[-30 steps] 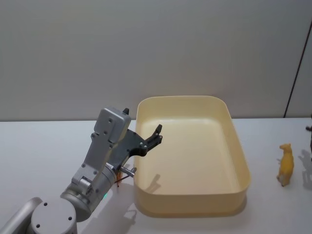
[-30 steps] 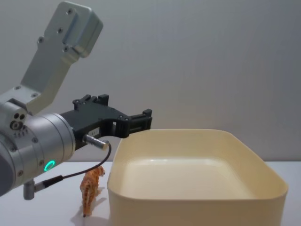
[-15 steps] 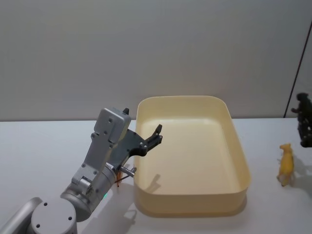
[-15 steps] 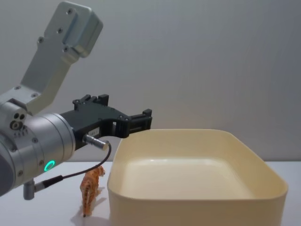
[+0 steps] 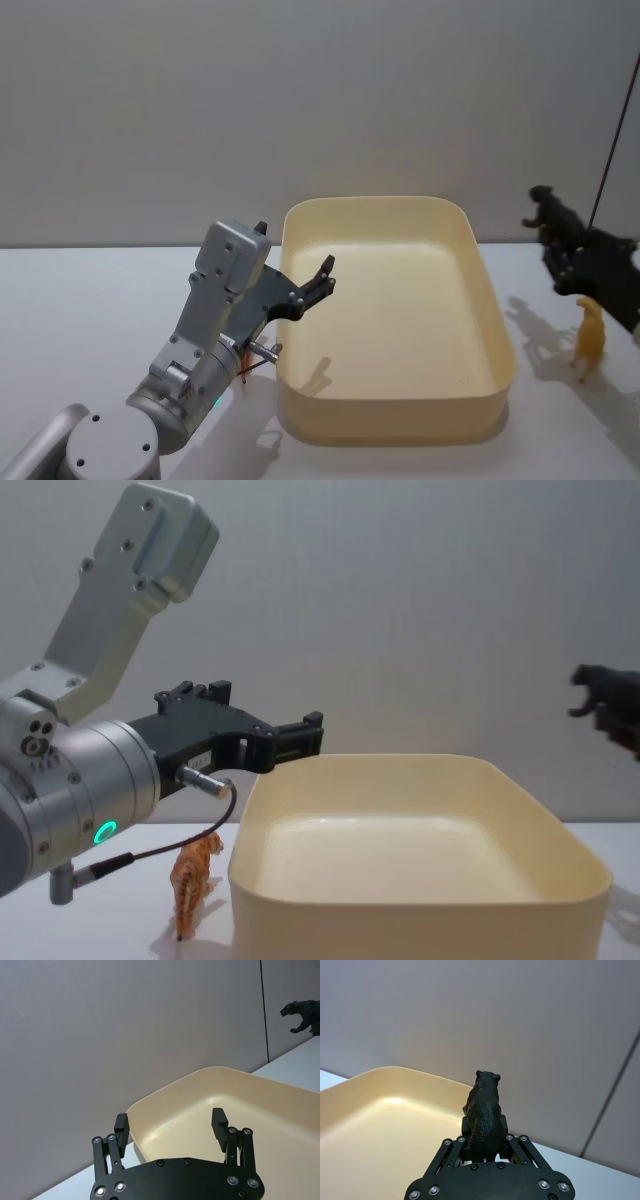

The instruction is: Pick up the toy alternately with two hands and place it into the central storage box.

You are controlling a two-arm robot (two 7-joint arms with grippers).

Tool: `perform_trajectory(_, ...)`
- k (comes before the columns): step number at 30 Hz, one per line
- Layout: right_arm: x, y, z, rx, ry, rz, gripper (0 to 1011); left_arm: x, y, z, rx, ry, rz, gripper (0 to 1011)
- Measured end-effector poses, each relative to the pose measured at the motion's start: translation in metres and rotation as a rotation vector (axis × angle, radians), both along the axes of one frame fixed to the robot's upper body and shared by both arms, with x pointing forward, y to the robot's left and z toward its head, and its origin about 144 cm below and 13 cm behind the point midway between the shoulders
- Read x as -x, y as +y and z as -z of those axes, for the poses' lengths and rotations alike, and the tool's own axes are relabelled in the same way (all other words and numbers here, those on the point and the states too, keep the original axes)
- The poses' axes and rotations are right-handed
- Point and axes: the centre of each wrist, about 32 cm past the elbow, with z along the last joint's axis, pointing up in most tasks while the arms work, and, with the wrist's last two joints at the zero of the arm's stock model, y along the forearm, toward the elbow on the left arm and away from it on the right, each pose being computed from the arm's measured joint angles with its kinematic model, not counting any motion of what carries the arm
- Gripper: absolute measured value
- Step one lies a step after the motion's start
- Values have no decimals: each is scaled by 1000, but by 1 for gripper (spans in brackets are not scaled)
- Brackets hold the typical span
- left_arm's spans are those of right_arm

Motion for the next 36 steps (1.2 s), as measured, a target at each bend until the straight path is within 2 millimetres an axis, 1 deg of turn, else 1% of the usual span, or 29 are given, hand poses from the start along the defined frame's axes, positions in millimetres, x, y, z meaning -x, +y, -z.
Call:
perform_trajectory(3, -5, 5, -1, -3, 10, -33, 252, 0, 0, 0, 0, 0, 0, 1001)
perform_trajectory(11, -32, 28, -1, -19, 54, -157, 253, 0, 0, 0, 0, 0, 0, 1001)
perform_trajectory(13, -37, 33, -1, -23, 63, -183, 268, 0, 0, 0, 0, 0, 0, 1001)
perform_trajectory(14, -43, 39, -1, -26, 72, -205, 318, 0, 0, 0, 0, 0, 0, 1001)
perform_trajectory(16, -48, 44, -1, -29, 80, -228, 359, 0, 0, 0, 0, 0, 0, 1001)
perform_trajectory(17, -54, 49, -1, -33, 89, -253, 422, 0, 0, 0, 0, 0, 0, 1001)
perform_trajectory(20, -64, 57, 0, -39, 105, -286, 486, 0, 0, 0, 0, 0, 0, 1001)
perform_trajectory(21, -69, 63, 0, -42, 115, -309, 518, 0, 0, 0, 0, 0, 0, 1001)
perform_trajectory(22, -74, 67, 0, -44, 122, -326, 577, 0, 0, 0, 0, 0, 0, 1001)
perform_trajectory(23, -77, 69, 0, -46, 126, -334, 601, 0, 0, 0, 0, 0, 0, 1001)
perform_trajectory(30, -85, 75, -2, -48, 131, -362, 797, 0, 0, 0, 0, 0, 0, 1001)
perform_trajectory(33, -83, 73, -5, -49, 125, -357, 900, 0, 0, 0, 0, 0, 0, 1001)
perform_trajectory(36, -80, 69, -7, -50, 121, -344, 965, 0, 0, 0, 0, 0, 0, 1001)
